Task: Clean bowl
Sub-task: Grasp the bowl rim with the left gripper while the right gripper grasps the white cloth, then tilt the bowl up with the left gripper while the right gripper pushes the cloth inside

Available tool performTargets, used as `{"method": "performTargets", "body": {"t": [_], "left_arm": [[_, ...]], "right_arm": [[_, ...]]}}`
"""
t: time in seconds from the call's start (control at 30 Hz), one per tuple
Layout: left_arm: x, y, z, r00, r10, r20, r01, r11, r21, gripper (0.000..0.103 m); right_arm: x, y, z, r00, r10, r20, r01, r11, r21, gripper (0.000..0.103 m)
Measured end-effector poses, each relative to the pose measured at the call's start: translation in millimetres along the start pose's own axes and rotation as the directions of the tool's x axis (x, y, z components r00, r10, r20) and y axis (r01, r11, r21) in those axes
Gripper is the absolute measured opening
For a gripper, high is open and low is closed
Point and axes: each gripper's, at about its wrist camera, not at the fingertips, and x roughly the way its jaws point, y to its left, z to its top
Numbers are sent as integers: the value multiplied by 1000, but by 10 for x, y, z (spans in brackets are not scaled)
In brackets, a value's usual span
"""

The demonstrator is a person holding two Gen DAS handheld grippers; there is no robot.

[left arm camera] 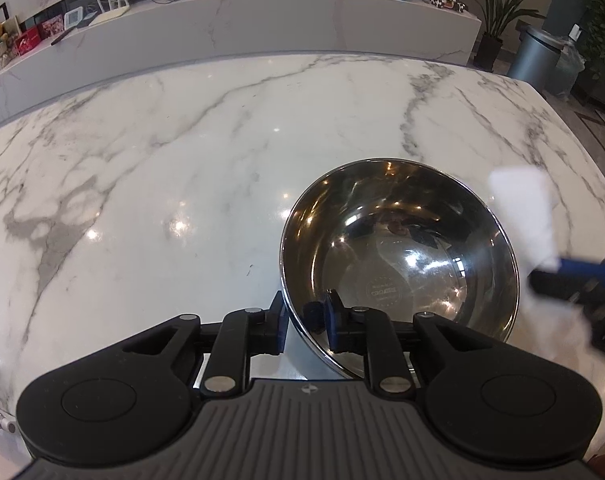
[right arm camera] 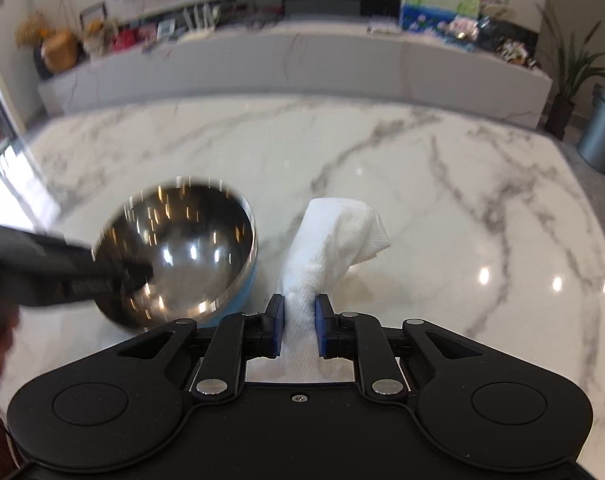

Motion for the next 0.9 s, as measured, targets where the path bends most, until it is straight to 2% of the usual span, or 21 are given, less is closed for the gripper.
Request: {"method": "performTargets", "body": {"t": [0.1,0.2,0.3,0.53,0.77,0.9], "left_arm": [[-13,-4,0,1000,3,-2,-3,1000,-1,17],[-11,9,-1,1000,6,-3,-6,1000,0,17],[-17,11,-4,1000,5,-4,-5,1000,1,17],[8,87,15,1000,-4,-6,4,1000,-3,17],[-25,133,29,998,-63,4,63,997,-36,17],[-71,67,13,998,-55,29,55,998,4,17]], "right_arm": [[-125,46,58,997,51,58,-50,999,-5,14],[-133,156,82,993,103,62,-101,994,-36,14],[-72,275,79,992,122,42,-119,990,-73,14],[16,392,43,994,110,12,-107,985,-132,14],[35,360,-14,996,83,-20,-85,986,-146,14],[33,363,-45,997,73,-36,-78,985,-154,14]]}}
